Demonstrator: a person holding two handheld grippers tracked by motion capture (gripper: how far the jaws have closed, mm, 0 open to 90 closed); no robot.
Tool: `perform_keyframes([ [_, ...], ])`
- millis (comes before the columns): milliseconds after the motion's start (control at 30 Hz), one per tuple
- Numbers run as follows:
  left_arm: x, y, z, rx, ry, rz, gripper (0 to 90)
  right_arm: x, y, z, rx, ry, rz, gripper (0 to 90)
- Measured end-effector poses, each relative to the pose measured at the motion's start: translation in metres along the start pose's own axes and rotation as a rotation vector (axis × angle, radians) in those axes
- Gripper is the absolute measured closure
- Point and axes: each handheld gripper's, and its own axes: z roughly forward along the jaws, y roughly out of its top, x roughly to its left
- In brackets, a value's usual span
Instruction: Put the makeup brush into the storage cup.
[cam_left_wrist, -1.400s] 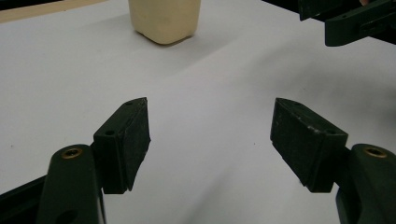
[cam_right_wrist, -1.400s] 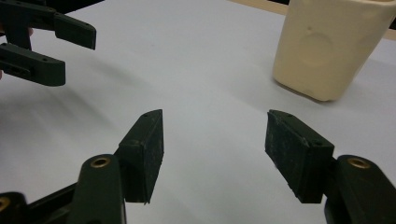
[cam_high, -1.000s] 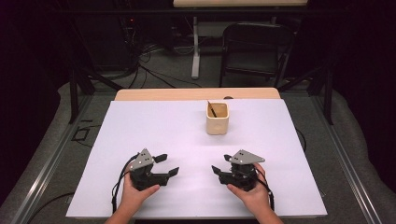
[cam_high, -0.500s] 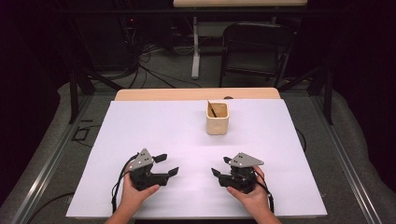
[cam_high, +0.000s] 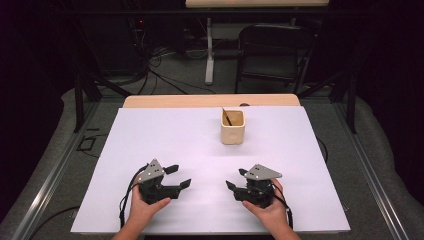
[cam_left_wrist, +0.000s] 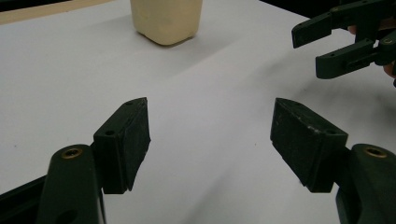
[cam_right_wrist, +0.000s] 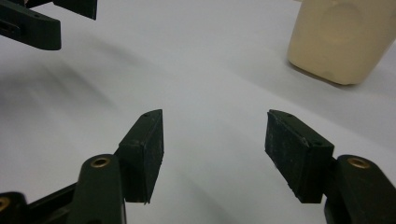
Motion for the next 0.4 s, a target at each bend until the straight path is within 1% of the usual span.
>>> perform_keyframes([
  [400,0.0013,0.0000,0.0005,0.001,0.001,-0.003,28.6,-0.0029,-0.0004,-0.0012,-0.001,-0.005,0.009,37.1],
])
